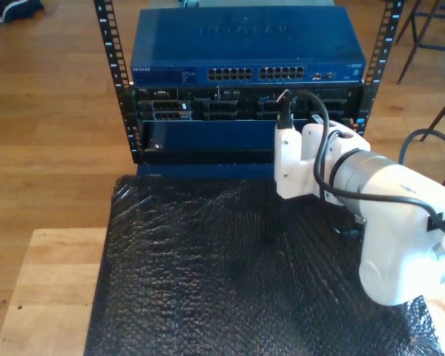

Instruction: Grab the cable and plug it in

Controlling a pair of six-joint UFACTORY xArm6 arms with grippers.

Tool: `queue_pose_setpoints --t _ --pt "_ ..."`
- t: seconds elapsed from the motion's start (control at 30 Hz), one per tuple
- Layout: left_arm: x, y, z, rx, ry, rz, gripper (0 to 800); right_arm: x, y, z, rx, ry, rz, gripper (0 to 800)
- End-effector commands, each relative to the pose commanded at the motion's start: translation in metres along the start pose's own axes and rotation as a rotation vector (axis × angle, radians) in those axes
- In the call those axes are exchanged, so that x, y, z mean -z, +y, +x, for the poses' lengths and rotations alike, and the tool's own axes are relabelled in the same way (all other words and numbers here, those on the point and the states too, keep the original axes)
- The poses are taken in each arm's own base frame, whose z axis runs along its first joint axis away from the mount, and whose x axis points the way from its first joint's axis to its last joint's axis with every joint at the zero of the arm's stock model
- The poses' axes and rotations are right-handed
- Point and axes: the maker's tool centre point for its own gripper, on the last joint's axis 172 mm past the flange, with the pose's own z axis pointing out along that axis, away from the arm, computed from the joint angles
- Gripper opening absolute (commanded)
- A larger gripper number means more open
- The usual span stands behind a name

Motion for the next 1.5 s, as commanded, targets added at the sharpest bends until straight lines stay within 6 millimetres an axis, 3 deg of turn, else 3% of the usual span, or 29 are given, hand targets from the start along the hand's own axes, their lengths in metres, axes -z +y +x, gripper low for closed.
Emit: queue_pose_setpoints --t 0.57,0.83,1.0,1.37,1.5 --pt "0.0 0.0 0.0 0.001 0.0 0.001 800 0.015 0.019 0.004 -0.012 0.033 -0.191 0" --pt "0.0 0.0 0.0 0.001 0.0 0.001 800 0.029 0.004 0.008 -0.016 0.044 -0.191 0" --pt "0.0 0.0 0.0 0.001 0.0 0.001 800 0.04 0.018 0.01 -0.023 0.058 -0.267 0" --pt "0.0 0.0 0.0 0.001 0.0 0.001 800 0.04 0.022 0.009 -0.026 0.056 -0.279 0" --pt "0.0 0.0 0.0 0.001 0.0 0.001 800 0.021 0.039 0.007 -0.024 0.051 -0.306 0"
